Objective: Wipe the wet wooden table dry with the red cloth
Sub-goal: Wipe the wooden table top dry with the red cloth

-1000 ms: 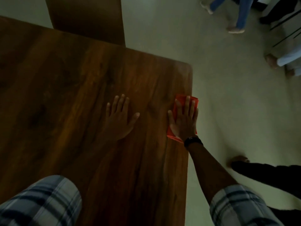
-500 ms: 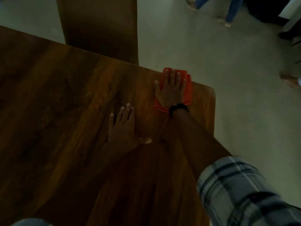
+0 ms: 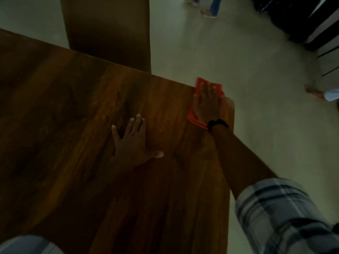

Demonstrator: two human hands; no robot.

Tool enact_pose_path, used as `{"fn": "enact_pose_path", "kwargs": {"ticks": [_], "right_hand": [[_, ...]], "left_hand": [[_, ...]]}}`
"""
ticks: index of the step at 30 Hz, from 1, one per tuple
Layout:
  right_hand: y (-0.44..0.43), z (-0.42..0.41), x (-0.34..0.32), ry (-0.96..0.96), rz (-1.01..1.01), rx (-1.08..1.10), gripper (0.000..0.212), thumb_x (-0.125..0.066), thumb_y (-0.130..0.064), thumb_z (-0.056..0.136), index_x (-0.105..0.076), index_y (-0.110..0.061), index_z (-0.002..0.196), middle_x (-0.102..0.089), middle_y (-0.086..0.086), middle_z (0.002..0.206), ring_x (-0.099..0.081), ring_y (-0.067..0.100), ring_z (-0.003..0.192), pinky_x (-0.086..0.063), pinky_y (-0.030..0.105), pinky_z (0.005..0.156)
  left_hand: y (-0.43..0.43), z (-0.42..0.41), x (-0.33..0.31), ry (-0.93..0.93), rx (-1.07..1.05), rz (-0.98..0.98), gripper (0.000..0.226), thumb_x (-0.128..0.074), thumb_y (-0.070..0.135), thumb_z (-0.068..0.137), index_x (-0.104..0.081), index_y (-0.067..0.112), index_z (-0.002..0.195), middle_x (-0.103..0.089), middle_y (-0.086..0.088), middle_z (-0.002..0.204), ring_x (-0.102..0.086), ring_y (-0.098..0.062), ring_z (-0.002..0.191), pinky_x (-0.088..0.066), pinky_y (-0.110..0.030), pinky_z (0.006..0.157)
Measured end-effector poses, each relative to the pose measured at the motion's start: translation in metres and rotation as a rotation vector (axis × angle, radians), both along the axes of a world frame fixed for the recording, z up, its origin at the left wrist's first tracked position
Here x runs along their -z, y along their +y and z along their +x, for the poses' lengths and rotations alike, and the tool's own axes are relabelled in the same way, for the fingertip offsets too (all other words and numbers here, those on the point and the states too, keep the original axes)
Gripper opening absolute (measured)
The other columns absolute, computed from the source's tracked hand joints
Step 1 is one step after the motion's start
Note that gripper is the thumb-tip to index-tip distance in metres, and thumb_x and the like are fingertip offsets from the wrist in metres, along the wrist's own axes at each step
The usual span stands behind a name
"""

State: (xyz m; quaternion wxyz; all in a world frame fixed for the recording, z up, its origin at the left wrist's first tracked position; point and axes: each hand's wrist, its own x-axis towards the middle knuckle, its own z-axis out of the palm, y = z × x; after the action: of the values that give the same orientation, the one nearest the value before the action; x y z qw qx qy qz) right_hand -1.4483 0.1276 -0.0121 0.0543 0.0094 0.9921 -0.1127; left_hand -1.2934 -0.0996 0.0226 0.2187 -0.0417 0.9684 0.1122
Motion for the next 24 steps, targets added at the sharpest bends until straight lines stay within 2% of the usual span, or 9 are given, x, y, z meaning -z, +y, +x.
{"fn": "enact_pose_path", "kwargs": {"ticks": [3,6,9,12,16,19,22,24], "right_hand": [[0.042,0.02,0.001,-0.014,0.03,0.068,0.06,-0.02,-0.046,0.105,-0.002,-0.023,0.157,0.001,0.003,0.166,0.002,0.023,0.152,0.002,0.052,0.121],[0.041,0.064,0.005,0.005,0.03,0.073,0.06,-0.022,-0.047,0.105,-0.003,-0.025,0.157,0.0,0.002,0.166,0.0,0.023,0.152,0.001,0.054,0.121],[0.03,0.131,0.005,0.004,0.023,0.035,0.062,-0.02,-0.051,0.103,-0.003,-0.028,0.157,0.0,0.001,0.166,0.001,0.023,0.152,0.005,0.052,0.12],[0.02,0.203,0.007,-0.014,0.029,0.005,0.067,-0.015,-0.056,0.097,-0.003,-0.029,0.157,0.0,0.001,0.166,0.001,0.023,0.152,0.006,0.051,0.119],[0.011,0.298,0.01,0.026,0.032,0.016,0.068,-0.019,-0.057,0.097,-0.011,-0.027,0.157,-0.008,0.002,0.165,-0.006,0.024,0.152,0.001,0.053,0.119],[0.001,0.378,0.01,0.067,0.003,0.024,0.066,-0.023,-0.055,0.097,-0.015,-0.025,0.156,-0.014,0.004,0.164,-0.01,0.025,0.151,-0.005,0.056,0.12],[-0.014,0.456,0.009,0.092,0.003,0.042,0.065,-0.026,-0.052,0.098,-0.017,-0.024,0.156,-0.014,0.004,0.164,-0.011,0.025,0.151,-0.011,0.06,0.119],[-0.029,0.504,0.008,0.057,0.007,0.057,0.066,-0.025,-0.054,0.098,-0.017,-0.024,0.157,-0.012,0.004,0.165,-0.009,0.024,0.152,-0.01,0.062,0.117]], "left_hand": [[0.001,0.0,0.001,-0.01,0.001,-0.018,0.126,-0.054,0.084,0.062,0.01,0.023,0.151,0.022,0.001,0.158,0.018,-0.019,0.145,0.015,-0.065,0.107],[0.003,0.003,-0.001,0.007,-0.004,-0.023,0.123,-0.054,0.083,0.064,0.007,0.023,0.152,0.017,-0.001,0.159,0.014,-0.021,0.146,0.013,-0.066,0.108],[0.014,0.031,-0.005,0.153,0.031,-0.045,0.1,-0.045,0.074,0.079,-0.003,0.02,0.152,0.003,-0.005,0.161,0.006,-0.023,0.148,0.009,-0.066,0.111],[0.025,0.096,-0.008,0.322,0.021,0.048,0.077,-0.032,0.065,0.091,-0.015,0.02,0.152,-0.009,-0.002,0.161,-0.002,-0.021,0.148,0.004,-0.059,0.115],[0.017,0.206,-0.008,0.375,0.012,0.133,0.065,-0.031,0.058,0.096,-0.023,0.022,0.15,-0.017,-0.001,0.159,-0.007,-0.02,0.148,-0.003,-0.053,0.117],[-0.003,0.283,-0.003,0.362,0.033,0.122,0.063,-0.029,0.057,0.096,-0.028,0.022,0.148,-0.023,-0.002,0.157,-0.012,-0.021,0.147,-0.008,-0.055,0.116],[-0.023,0.347,0.0,0.276,-0.01,0.147,0.067,-0.021,0.06,0.093,-0.027,0.022,0.148,-0.022,-0.002,0.158,-0.01,-0.022,0.147,-0.004,-0.054,0.117],[-0.035,0.384,0.001,0.255,-0.029,0.137,0.067,-0.02,0.061,0.093,-0.029,0.022,0.147,-0.025,-0.003,0.157,-0.014,-0.023,0.146,-0.004,-0.053,0.116]]}}
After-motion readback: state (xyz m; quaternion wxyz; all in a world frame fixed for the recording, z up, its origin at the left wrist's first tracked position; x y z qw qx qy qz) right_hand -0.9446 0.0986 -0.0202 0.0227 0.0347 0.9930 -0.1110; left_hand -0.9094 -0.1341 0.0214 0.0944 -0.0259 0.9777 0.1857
